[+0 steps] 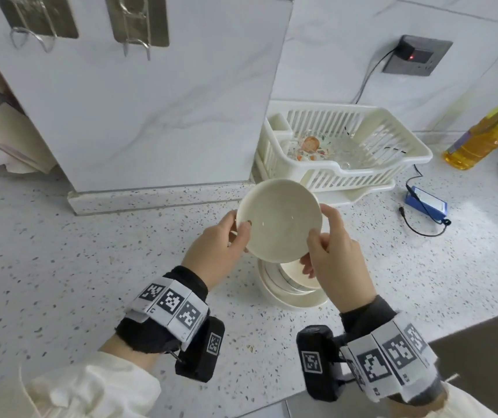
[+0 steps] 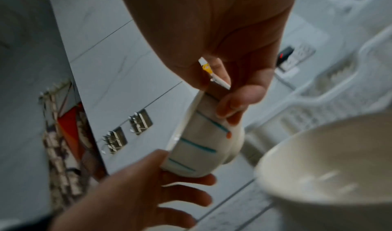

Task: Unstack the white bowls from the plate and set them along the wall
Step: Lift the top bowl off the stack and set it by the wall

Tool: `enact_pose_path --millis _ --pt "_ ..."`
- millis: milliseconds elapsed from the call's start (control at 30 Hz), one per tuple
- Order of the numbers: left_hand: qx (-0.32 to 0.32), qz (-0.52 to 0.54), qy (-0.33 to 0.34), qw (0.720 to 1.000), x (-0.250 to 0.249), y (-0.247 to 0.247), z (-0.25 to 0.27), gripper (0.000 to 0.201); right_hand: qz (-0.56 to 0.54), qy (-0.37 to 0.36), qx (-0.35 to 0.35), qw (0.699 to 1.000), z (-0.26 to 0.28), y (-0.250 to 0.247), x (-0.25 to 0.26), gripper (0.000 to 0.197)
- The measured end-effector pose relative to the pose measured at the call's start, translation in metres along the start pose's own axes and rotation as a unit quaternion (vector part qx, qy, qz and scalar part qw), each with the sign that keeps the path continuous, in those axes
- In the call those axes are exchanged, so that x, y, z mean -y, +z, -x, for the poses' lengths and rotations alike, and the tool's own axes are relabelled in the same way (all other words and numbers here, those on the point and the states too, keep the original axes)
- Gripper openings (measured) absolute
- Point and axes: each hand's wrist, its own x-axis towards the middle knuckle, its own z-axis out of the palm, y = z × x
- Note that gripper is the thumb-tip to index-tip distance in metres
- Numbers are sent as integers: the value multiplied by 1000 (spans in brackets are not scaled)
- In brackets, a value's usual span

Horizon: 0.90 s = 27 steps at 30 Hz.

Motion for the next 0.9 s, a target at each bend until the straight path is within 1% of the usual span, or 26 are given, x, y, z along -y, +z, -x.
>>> enact_pose_path --millis 67,133,233,300,367,400,467,600,733,900 --pt "-21 4 -19 1000 16 -26 2 34 -42 15 49 998 -6 26 18 37" --pt "-40 4 -38 998 40 -56 7 37 -95 54 115 987 -14 61 35 41" --pt "-50 -7 -71 996 79 -99 18 43 -156 115 210 958 -26 118 54 45" --pt "-58 -12 -99 993 103 -120 26 47 -182 149 261 936 -32 152 62 46" --pt "-64 -15 -124 990 129 -141 33 50 -192 175 300 918 -36 189 72 47" --pt "-65 -16 -140 988 150 -155 36 52 -190 181 320 911 -38 216 81 47" --pt "-48 -24 -151 987 161 -157 39 58 -177 179 321 913 -37 231 83 47" --pt "-39 -15 -171 984 185 -165 37 76 -141 169 323 921 -44 264 88 47" --pt "-17 0 -163 986 198 -172 27 96 -133 170 307 927 -56 278 92 49" --pt "-21 -28 -157 987 209 -176 13 102 -163 175 288 928 -66 283 96 46"
